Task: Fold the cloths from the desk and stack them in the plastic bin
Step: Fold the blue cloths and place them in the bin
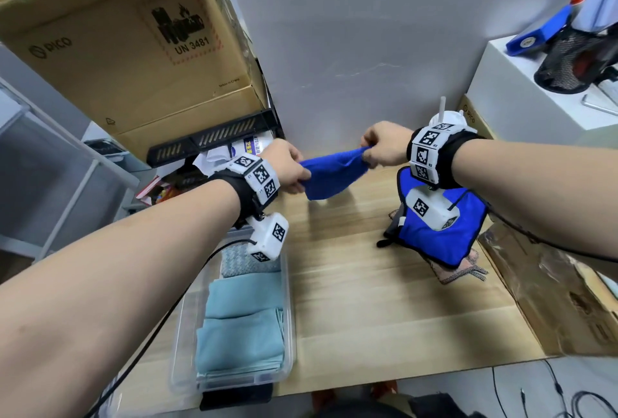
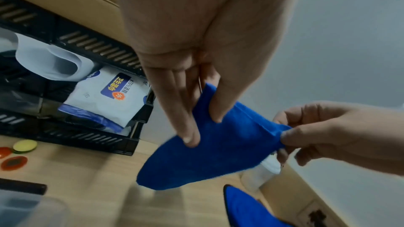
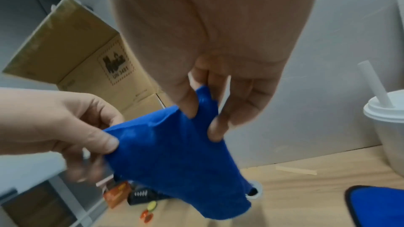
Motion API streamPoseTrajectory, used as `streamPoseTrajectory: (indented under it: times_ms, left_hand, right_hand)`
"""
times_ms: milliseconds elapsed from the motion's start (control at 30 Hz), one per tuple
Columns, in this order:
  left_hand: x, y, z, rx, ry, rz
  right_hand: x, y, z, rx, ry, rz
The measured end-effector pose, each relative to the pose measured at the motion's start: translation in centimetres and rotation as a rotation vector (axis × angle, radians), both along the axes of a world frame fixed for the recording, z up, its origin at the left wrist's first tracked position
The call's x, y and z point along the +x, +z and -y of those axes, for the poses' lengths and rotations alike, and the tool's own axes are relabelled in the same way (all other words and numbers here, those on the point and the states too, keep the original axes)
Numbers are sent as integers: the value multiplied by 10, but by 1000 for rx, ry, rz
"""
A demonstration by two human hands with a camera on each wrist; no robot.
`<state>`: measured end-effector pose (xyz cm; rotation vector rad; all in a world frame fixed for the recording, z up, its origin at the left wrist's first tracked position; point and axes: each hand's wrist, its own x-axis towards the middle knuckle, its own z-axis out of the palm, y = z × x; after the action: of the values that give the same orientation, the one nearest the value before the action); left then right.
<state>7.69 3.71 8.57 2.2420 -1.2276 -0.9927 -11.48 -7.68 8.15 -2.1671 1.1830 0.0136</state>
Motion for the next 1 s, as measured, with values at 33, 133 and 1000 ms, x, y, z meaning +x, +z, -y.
streamPoseTrajectory:
  times_ms: [33, 133, 1000]
  left_hand:
    - [-3, -5, -6, 79, -64, 2]
    - [-16, -23, -24, 281, -270, 13]
    - [-56, -189, -27, 544, -346, 410]
  right_hand:
    - [-4, -3, -5, 72, 56, -63]
    - [-20, -29, -20, 296, 143, -167]
    - [-3, -211, -62, 130, 131, -256]
